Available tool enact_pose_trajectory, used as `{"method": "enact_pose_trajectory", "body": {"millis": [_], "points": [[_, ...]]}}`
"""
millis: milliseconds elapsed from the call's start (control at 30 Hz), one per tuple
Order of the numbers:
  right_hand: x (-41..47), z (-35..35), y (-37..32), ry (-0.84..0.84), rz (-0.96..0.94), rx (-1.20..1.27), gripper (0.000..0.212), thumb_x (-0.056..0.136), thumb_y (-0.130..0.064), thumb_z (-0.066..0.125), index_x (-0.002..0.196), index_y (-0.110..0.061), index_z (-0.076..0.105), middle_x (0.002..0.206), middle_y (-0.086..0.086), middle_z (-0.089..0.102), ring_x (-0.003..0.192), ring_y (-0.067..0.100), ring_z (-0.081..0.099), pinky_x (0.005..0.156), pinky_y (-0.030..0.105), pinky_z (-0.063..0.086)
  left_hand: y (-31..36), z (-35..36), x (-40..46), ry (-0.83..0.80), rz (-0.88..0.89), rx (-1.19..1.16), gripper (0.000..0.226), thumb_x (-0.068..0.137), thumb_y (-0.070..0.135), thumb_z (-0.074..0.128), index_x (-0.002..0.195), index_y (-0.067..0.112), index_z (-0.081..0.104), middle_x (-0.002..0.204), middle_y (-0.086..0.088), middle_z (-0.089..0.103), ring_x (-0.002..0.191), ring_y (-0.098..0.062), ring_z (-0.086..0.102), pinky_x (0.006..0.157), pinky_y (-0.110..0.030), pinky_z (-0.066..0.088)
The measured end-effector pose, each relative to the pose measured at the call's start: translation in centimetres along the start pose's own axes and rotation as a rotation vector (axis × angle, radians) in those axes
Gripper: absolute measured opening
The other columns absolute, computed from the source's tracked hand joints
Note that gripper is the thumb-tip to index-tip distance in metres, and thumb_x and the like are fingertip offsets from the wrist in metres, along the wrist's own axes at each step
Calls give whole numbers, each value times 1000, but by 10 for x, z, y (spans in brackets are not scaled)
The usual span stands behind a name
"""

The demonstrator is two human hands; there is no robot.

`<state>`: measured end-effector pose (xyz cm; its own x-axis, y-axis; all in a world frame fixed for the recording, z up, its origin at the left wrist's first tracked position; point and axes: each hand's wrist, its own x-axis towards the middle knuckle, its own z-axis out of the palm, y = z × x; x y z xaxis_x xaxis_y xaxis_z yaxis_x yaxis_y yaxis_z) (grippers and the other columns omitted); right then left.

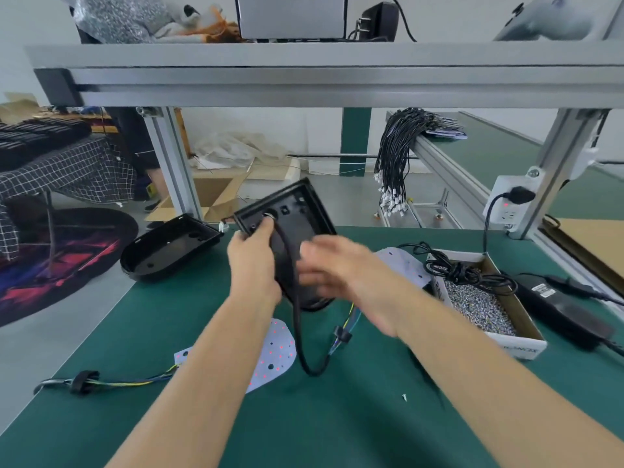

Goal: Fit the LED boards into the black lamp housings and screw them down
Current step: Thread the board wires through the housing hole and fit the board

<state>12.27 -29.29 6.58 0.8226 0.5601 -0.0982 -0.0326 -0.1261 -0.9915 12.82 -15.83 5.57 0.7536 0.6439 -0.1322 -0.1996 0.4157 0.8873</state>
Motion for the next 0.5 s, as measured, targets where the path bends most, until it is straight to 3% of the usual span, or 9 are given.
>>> {"method": "enact_pose_trajectory", "body": {"millis": [67,100,167,200,267,333,400,500], "points": [[-23,9,26,-125,-44,-241,75,65,-53,75,130,-41,40,108,-35,58,104,-20,52,91,15,40,6,-5,13,66,-71,-11,15,91,23,65,97,11,58,83,-7,56,79,-22,54,76,-33,46],[-31,16,39,-150,-93,-395,72,65,-53,74,129,-44,41,115,-39,49,111,-22,44,96,14,36,6,-7,16,83,-94,-11,21,89,25,66,102,10,58,81,-6,52,78,-21,49,75,-32,42],[-37,26,59,-57,-275,-635,51,76,-44,71,120,-33,50,125,-30,44,116,-3,47,99,21,36,2,-7,16,105,-111,-24,24,87,24,68,103,11,56,71,-3,43,70,-19,40,65,-30,33],[-37,31,62,30,-364,-676,35,82,-38,69,112,-25,56,122,-20,48,108,6,51,95,26,39,2,-7,13,112,-105,-31,22,87,23,69,101,12,55,69,-2,41,67,-18,38,61,-29,31],[-36,34,60,174,-446,-598,12,92,-26,61,91,-14,57,95,-10,58,79,12,53,74,28,43,1,-8,8,96,-26,0,16,88,20,68,92,16,53,73,-4,49,68,-19,45,64,-32,43],[-32,28,49,261,-442,-455,12,95,-21,56,86,-13,55,67,-9,58,58,8,51,59,23,41,-1,-13,0,-12,172,110,12,89,14,66,86,17,55,83,-6,60,80,-19,54,82,-39,51],[-22,19,29,319,-432,-463,16,96,-23,54,83,-14,57,55,-10,56,50,7,50,57,26,42,-7,-17,-9,-186,327,281,8,90,11,65,86,16,59,81,-1,65,77,-17,58,76,-34,51],[2,11,0,365,-404,-474,34,95,-28,55,69,-6,57,53,-5,59,45,10,51,57,31,44,-18,-16,-23,-343,213,309,3,90,14,63,89,15,65,72,2,67,69,-16,61,64,-28,53]]}}
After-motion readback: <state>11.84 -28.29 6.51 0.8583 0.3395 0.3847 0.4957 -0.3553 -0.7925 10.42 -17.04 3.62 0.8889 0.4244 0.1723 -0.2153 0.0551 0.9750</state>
